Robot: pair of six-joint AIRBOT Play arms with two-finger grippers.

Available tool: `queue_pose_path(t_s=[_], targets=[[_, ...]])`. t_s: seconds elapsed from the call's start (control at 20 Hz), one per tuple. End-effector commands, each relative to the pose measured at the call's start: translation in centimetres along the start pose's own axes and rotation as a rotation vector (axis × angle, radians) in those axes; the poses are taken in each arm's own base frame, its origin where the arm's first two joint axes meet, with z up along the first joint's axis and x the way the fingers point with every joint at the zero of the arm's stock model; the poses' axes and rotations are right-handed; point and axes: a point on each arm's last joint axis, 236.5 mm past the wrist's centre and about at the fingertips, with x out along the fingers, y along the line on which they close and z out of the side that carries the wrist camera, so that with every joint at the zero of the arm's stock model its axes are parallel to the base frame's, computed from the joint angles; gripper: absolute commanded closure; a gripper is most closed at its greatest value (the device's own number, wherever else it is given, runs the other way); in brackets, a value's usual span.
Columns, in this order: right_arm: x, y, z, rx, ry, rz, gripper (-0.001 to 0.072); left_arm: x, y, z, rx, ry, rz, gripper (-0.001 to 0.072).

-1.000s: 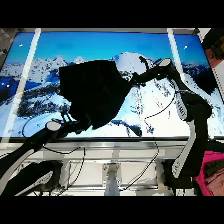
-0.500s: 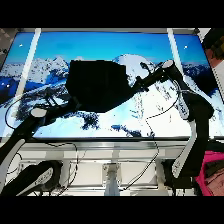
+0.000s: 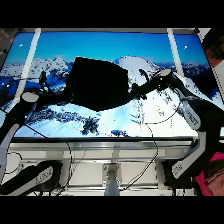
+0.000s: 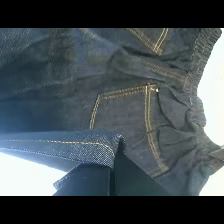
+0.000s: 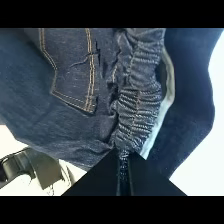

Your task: Fold the clothes and pants, and hang the long-sleeved shirts on hangers.

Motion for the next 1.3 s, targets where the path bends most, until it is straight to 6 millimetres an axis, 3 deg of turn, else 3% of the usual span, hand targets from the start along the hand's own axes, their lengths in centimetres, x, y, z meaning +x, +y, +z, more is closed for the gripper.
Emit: queue_pose_path(t_s=[0.0, 0.15, 0.55, 0.85, 1.0, 1.1, 1.2, 1.25], targets=[[-1.0, 0.1, -3.2, -0.006, -0.075, -0.051, 0.0694, -1.3, 0.1, -0.8, 0.139, 0.076, 0.050, 0.0702], [-1.3, -0.2, -5.8, 0.002, -0.119, -0.072, 0.0694, -3.2, 0.0, -2.2, 0.225, 0.124, 0.082, 0.0702], [-2.2, 2.0, -12.2, 0.043, -0.147, -0.022, 0.0694, -8.7, -4.6, -4.3, 0.285, 0.091, 0.047, 0.0702], [-5.2, 6.4, -14.6, 0.021, -0.263, 0.028, 0.0693, -8.2, -8.2, -7.0, 0.322, 0.140, -0.042, 0.0703], [-5.9, 5.6, -16.2, 0.034, -0.250, -0.042, 0.0693, -8.7, -11.3, -7.9, 0.279, 0.148, -0.151, 0.0703], [-5.7, 5.7, -17.7, 0.038, -0.193, -0.046, 0.0693, -9.3, -12.1, -7.7, 0.254, 0.133, -0.168, 0.0703], [-5.8, 5.7, -17.4, 0.063, -0.207, -0.043, 0.0693, -9.6, -12.8, -6.8, 0.251, 0.104, -0.176, 0.0703], [-6.1, 5.5, -16.4, 0.066, -0.253, -0.046, 0.0693, -9.5, -13.2, -5.7, 0.251, 0.071, -0.180, 0.0704]])
